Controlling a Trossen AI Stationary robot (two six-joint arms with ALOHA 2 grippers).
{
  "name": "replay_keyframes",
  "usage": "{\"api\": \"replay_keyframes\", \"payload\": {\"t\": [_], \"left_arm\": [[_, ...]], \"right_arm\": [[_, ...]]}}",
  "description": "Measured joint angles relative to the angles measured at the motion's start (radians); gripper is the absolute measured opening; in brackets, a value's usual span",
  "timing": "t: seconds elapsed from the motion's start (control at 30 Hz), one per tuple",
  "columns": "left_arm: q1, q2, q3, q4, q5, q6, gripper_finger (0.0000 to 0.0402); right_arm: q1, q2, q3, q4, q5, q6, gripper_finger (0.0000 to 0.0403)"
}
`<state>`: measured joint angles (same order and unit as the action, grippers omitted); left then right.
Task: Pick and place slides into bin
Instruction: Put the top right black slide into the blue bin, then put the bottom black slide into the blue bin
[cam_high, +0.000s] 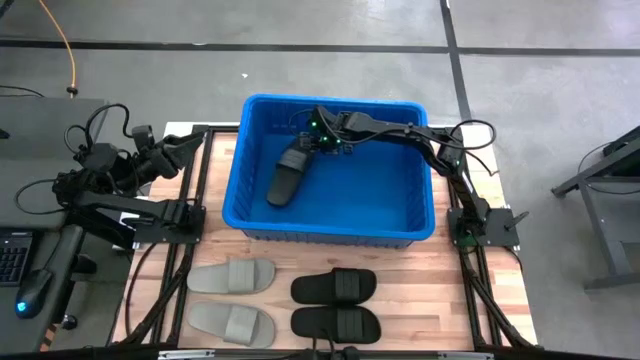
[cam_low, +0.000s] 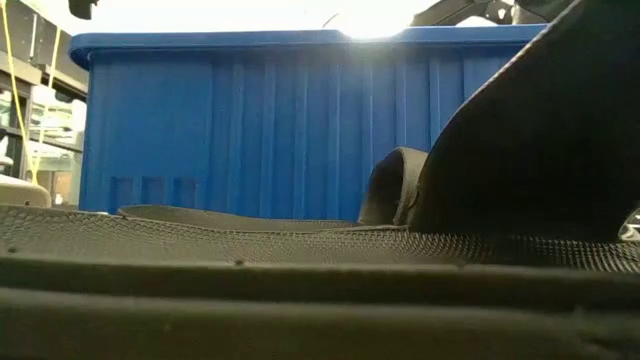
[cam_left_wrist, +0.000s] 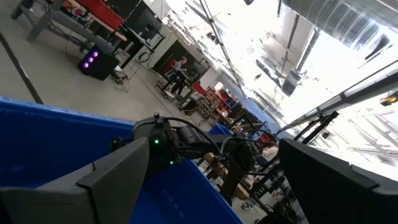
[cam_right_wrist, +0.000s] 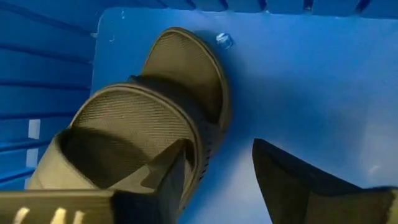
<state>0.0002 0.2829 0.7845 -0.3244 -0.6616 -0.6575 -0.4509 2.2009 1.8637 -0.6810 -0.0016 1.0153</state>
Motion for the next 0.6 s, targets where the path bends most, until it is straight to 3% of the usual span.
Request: {"api": "replay_keyframes", "payload": {"t": [0.27,0.6], "left_arm": [[0.000,0.000,0.000,0.000,0.000,0.003,0.0349],[0.000,0.000,0.000,-0.001,0.000,0.003,0.0349]], "right_arm": [[-0.004,0.000,0.035,0.045,-0.010,-0.028,0.0175],[-0.007,-0.002,0.208,-0.143,0.016,-0.121,0.0175]]}}
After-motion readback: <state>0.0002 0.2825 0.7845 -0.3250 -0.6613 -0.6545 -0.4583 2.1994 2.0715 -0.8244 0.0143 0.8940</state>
